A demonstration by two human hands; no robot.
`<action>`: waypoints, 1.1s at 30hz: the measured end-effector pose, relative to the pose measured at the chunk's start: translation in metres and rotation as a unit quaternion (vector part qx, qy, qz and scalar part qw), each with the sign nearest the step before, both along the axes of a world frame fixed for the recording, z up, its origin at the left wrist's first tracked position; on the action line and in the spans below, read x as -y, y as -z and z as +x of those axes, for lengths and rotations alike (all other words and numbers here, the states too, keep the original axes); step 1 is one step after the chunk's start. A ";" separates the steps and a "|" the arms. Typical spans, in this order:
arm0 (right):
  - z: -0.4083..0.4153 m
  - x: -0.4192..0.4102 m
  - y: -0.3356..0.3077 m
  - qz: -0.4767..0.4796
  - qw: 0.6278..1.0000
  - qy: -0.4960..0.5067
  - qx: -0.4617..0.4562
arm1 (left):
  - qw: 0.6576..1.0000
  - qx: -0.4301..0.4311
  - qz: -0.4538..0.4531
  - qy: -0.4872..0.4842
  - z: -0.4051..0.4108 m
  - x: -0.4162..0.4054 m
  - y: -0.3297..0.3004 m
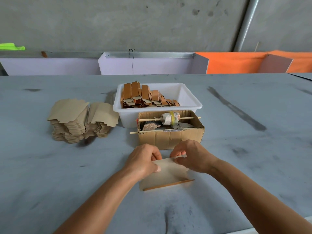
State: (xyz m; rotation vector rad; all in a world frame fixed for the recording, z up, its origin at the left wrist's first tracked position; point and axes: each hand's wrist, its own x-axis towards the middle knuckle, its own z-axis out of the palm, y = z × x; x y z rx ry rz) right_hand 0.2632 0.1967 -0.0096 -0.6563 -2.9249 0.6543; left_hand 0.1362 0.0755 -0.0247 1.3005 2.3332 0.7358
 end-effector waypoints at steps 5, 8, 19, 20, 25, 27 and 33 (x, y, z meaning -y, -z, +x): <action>0.005 0.003 0.008 0.045 0.998 -0.007 -0.031 | 0.999 -0.020 0.046 0.006 -0.003 0.004 0.007; 0.008 0.005 0.016 0.101 0.993 -0.024 -0.046 | 0.997 -0.043 0.067 -0.008 -0.003 0.003 0.012; 0.009 0.015 0.018 0.324 0.937 -0.113 -0.067 | 0.965 -0.235 0.083 0.079 0.005 0.011 0.019; 0.010 0.015 0.019 0.344 0.930 -0.118 -0.046 | 0.959 -0.259 0.068 0.088 0.008 0.012 0.015; 0.016 0.023 0.020 0.366 0.920 -0.141 0.007 | 0.907 -0.376 0.008 0.190 0.015 0.021 -0.003; 0.018 0.029 0.018 0.352 0.928 -0.124 0.026 | 0.900 -0.390 0.000 0.196 0.017 0.025 -0.003; 0.013 0.044 0.025 0.301 0.952 -0.044 0.041 | 0.923 -0.358 -0.030 0.135 0.027 0.022 0.013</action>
